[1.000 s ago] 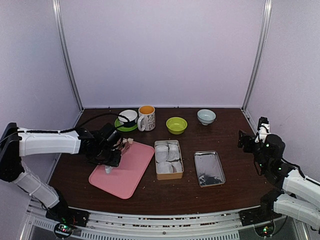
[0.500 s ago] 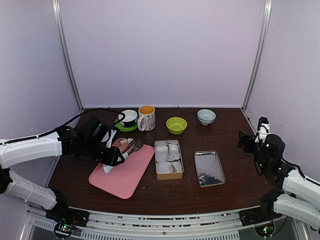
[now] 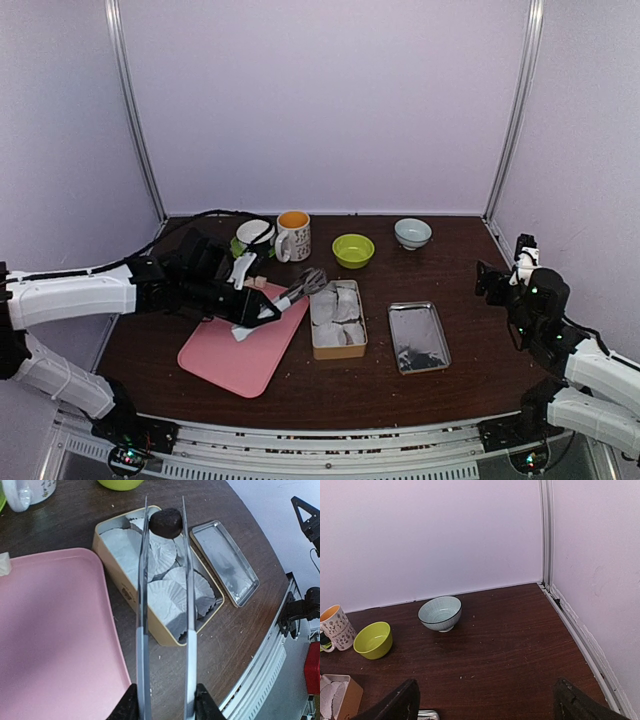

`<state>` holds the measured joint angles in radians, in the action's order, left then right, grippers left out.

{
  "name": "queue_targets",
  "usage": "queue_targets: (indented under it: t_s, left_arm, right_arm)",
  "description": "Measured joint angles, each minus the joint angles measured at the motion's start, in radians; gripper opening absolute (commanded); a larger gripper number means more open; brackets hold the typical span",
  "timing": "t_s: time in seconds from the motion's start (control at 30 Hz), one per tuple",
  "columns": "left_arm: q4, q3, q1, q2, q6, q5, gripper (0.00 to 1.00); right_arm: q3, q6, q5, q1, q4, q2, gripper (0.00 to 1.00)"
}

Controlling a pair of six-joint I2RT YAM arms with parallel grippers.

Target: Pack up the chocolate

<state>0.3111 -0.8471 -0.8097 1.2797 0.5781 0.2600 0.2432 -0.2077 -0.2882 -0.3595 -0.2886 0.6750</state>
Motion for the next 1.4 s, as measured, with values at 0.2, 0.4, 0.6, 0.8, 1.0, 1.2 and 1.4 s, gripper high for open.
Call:
queue_targets:
  t_s: [0.2,0.4,0.6,0.8,1.0,1.2,1.4]
  left_arm:
    - [-0.045,-0.100,-0.044,0.192,-0.024,0.006,0.25]
    - [-0.057,-0.156,-0.055,0.304,-0.038,0.002,0.25]
    - [-0.056,-0.181,-0.055,0.362,-0.050,-0.010,0.25]
    - [-0.052,-0.230,-0.055,0.391,-0.068,-0.064,0.29]
    - [-0.047,-0.272,-0.055,0.430,-0.087,-0.092,0.40]
    - [-0.024,-0.272,-0.055,0.433,-0.096,-0.103,0.45]
    - [-0.010,-0.272,-0.055,0.423,-0.099,-0.107,0.45]
  right_arm:
    - [0.000,0.000,0.000,0.000,0.000,0.000,0.92]
    - [0.000,0.000,0.000,0.000,0.000,-0.002,0.92]
    - [0.000,0.000,0.000,0.000,0.000,-0.003,0.92]
    - [0.000,0.000,0.000,0.000,0.000,-0.003,0.92]
    - [0.000,0.000,-0.001,0.000,0.000,-0.003,0.92]
    - [0.000,0.000,-0.001,0.000,0.001,-0.003,0.92]
    - [0.000,0.000,-0.001,0.000,0.001,-0.003,0.92]
